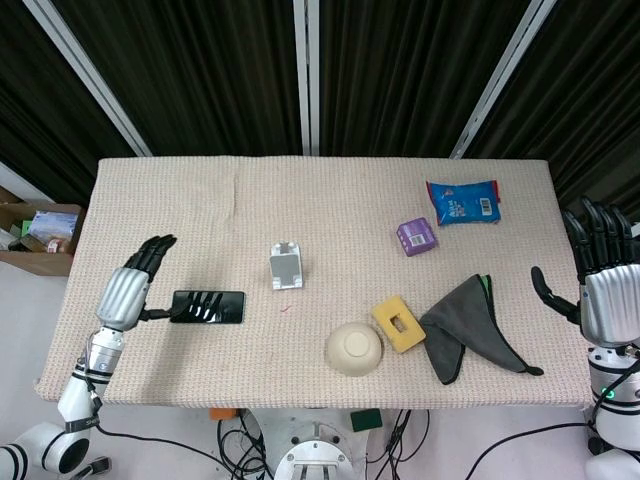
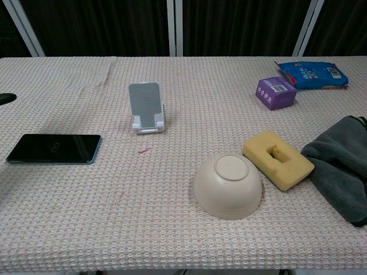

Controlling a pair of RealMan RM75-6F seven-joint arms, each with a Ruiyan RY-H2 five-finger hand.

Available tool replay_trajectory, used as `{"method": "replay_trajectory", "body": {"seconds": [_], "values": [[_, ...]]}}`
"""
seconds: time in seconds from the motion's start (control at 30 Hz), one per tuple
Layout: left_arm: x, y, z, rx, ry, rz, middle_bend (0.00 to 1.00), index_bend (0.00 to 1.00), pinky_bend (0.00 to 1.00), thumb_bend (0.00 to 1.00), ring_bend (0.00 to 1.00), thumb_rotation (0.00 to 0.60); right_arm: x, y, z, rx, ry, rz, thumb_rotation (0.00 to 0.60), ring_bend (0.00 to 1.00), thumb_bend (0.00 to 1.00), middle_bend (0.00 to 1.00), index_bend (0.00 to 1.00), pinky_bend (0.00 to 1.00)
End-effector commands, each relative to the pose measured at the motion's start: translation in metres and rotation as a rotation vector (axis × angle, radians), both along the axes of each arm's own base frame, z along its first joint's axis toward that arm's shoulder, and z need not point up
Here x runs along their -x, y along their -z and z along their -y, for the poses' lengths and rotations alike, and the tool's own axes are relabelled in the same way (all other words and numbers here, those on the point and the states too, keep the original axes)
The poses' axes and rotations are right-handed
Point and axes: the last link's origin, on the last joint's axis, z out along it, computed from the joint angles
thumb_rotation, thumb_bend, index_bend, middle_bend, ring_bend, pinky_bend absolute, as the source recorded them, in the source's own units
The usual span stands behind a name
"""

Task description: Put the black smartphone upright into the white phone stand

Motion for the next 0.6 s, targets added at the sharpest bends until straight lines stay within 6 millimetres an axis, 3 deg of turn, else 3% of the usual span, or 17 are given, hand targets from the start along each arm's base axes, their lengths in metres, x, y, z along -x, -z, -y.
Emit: {"method": "replay_trajectory", "body": {"seconds": [0.03, 0.4, 0.6], "values": [[0.001, 0.000, 0.000, -0.005, -0.002, 0.008, 0.06, 0.04, 0.21, 0.15, 0.03, 0.466, 0.000, 0.000, 0.000, 0.001, -0.001, -0.004, 0.584, 0.00, 0.36, 0.00, 0.00, 0.00], [-0.004, 0.011, 0.005, 0.046, 0.027, -0.044, 0.06, 0.07, 0.21, 0.15, 0.03, 0.466, 0.008, -0.003, -0.006, 0.011, 0.015, 0.002, 0.584, 0.00, 0.36, 0.00, 0.00, 0.00], [-0.004, 0.021, 0.013, 0.160, 0.031, -0.161, 0.06, 0.08, 0.21, 0.15, 0.03, 0.462, 0.009, -0.007, -0.009, 0.017, 0.011, 0.000, 0.586, 0.00, 0.36, 0.00, 0.00, 0.00]]}}
